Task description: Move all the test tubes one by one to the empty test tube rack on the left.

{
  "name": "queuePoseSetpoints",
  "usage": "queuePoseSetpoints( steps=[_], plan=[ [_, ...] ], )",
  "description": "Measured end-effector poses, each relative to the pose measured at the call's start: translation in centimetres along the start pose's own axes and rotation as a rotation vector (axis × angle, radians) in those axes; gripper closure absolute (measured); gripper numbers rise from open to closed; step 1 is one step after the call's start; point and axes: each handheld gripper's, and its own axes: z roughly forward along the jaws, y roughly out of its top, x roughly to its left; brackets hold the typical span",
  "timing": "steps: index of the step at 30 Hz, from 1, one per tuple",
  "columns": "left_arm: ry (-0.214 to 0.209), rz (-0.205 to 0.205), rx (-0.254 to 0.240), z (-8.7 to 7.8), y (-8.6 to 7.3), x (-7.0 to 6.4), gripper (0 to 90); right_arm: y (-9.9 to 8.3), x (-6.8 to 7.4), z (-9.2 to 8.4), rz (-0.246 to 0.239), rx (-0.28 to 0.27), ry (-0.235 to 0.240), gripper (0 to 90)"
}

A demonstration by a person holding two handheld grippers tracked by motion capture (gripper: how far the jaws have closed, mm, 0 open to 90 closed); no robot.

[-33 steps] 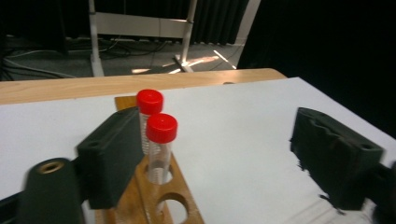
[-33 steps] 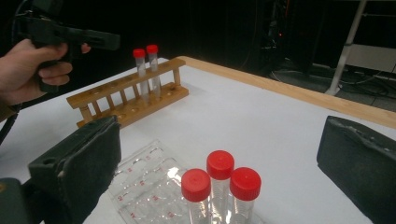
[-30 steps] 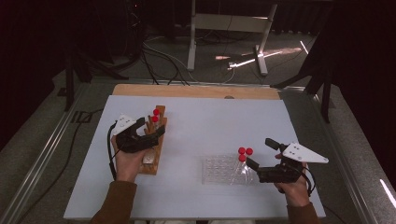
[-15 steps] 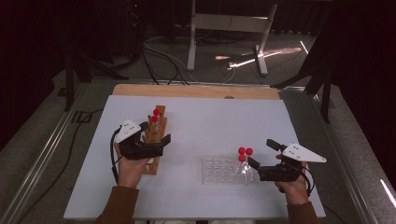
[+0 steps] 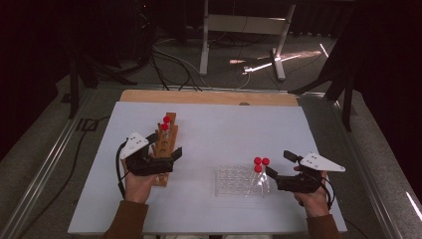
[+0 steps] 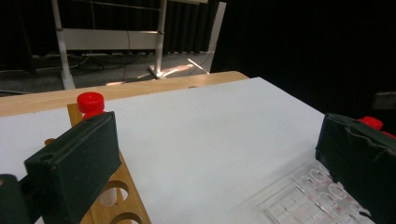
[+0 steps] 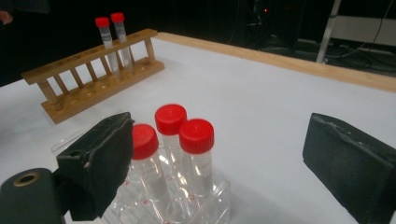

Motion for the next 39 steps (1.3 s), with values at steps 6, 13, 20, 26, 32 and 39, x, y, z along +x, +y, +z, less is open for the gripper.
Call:
queuePoseSetpoints(
  steps=[6, 13, 20, 26, 32, 39],
  plan=[
    [-0.01, -0.001, -0.001, 0.1, 0.1, -0.3, 0.6, -0.7, -0.3, 0.6, -0.001, 0.037, 0.007, 16.4],
    [-0.022, -0.019, -0.025, -0.3, 0.5, -0.2, 0.6, -1.4, -0.2, 1.1, -0.034, 0.06, 0.021, 37.5],
    [-0.02, -0.021, -0.035, -0.6, 0.7, -0.1, 0.6, -2.0, 0.1, 1.9, -0.072, 0.095, 0.031, 55.3],
    [-0.02, -0.021, -0.04, -0.7, 0.7, -0.1, 0.6, -2.2, 0.1, 2.3, -0.083, 0.112, 0.043, 67.4],
    [-0.022, -0.021, -0.039, -0.6, 0.7, -0.2, 0.6, -2.3, 0.3, 2.7, -0.1, 0.123, 0.046, 72.8],
    [-0.022, -0.021, -0.035, -0.5, 0.7, -0.2, 0.6, -2.3, 0.3, 2.8, -0.109, 0.121, 0.048, 73.9]
  ],
)
